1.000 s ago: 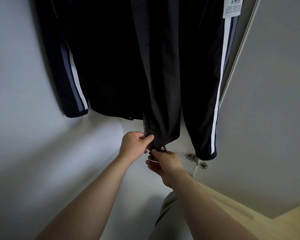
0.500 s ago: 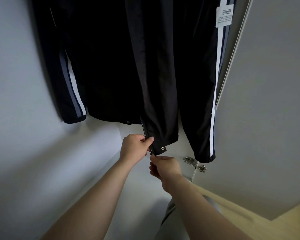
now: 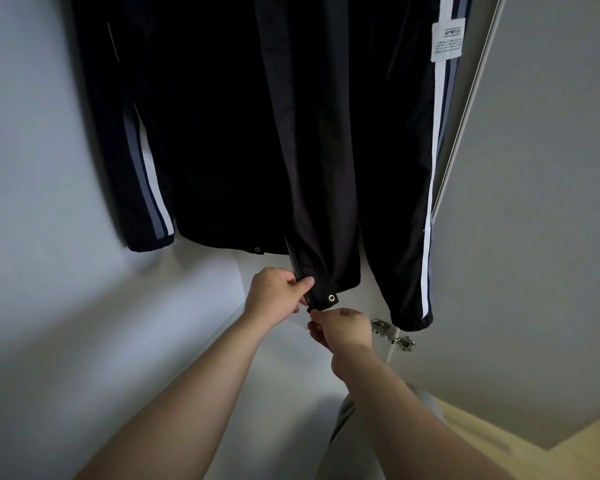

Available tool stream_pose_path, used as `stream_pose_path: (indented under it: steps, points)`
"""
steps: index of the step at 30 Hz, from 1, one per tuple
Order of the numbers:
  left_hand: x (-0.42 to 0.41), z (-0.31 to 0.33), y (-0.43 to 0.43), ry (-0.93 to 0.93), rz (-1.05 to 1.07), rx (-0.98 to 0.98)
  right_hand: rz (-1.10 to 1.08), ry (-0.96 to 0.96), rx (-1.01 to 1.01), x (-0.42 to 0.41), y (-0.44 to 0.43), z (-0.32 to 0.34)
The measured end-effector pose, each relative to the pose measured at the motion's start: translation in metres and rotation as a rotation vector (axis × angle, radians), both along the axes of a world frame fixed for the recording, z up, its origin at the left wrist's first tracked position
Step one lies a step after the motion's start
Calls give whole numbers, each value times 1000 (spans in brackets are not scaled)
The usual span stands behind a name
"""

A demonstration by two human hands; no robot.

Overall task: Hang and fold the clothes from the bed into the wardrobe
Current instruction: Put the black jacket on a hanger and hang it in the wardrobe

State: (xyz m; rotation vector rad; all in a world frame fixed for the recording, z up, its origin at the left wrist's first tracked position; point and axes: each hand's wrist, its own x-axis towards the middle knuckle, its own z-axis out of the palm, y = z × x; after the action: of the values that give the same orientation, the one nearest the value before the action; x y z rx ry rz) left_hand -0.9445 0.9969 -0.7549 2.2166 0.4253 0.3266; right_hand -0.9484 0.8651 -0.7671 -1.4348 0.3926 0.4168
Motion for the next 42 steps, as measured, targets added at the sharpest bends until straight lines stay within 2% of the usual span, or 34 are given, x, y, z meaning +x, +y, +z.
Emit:
stream_pose_path:
  steps: [4, 7, 10, 13, 16, 18, 19, 22, 33, 38, 42]
  points:
    - [-1, 8, 1, 26, -43, -32, -18, 31, 80, 3, -3, 1]
    - [3, 15, 16, -8, -21, -265, -20, 69, 162, 5, -6, 4]
    - [23, 8, 46, -83, 202, -403, -27, 92, 216, 7, -8, 6]
    - [49, -6, 75, 25, 419, -553, -12, 100, 264, 8, -9, 10]
    - [64, -15, 94, 70, 463, -958, 2, 110, 330, 7, -10, 12]
    - [65, -18, 101, -28, 426, -1305, 2, 120, 364, 7, -13, 12]
    - [64, -19, 104, -97, 406, -1394, 2, 123, 372, 7, -15, 11]
    - [64, -25, 108, -206, 360, -1402, 3, 124, 374, 8, -20, 10]
    - [55, -25, 96, -221, 330, -1354, -105, 123, 426, 9, -25, 7]
    - [13, -16, 64, -250, 362, -1281, -206, 121, 456, 3, -21, 2]
    - [-35, -12, 35, -236, 211, -1269, -237, 122, 432, -3, -14, -5]
